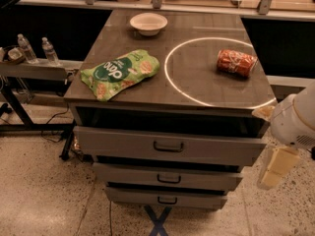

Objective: Open top drawer

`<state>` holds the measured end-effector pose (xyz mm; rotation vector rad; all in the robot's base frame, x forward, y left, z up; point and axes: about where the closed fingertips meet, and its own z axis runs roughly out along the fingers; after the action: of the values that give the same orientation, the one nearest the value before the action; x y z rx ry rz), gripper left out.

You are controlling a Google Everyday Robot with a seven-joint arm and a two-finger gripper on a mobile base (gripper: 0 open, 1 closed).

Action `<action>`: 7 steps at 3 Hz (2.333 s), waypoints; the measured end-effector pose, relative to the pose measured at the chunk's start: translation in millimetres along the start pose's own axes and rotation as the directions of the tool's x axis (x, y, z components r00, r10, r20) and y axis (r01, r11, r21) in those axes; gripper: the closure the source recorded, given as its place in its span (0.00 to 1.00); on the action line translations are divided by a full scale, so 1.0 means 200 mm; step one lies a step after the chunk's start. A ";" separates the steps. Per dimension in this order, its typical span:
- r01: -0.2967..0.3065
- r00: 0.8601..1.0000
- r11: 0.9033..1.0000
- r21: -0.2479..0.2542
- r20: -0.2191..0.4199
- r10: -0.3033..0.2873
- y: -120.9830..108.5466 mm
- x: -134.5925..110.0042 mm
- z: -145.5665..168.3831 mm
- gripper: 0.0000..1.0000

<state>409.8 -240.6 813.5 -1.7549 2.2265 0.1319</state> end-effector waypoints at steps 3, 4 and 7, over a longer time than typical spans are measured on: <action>0.088 0.996 0.996 0.018 -0.014 -0.088 0.02 0.03 0.25 0.00; 0.140 0.990 0.990 0.032 -0.020 -0.139 -0.03 0.03 0.39 0.00; 0.193 0.981 0.981 0.010 -0.030 -0.192 -0.17 -0.02 0.77 0.26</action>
Offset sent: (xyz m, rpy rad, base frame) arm -0.0005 0.0096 -0.0369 -0.0104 -0.0241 0.0672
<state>470.8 -206.0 671.1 -1.9652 2.0575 0.0498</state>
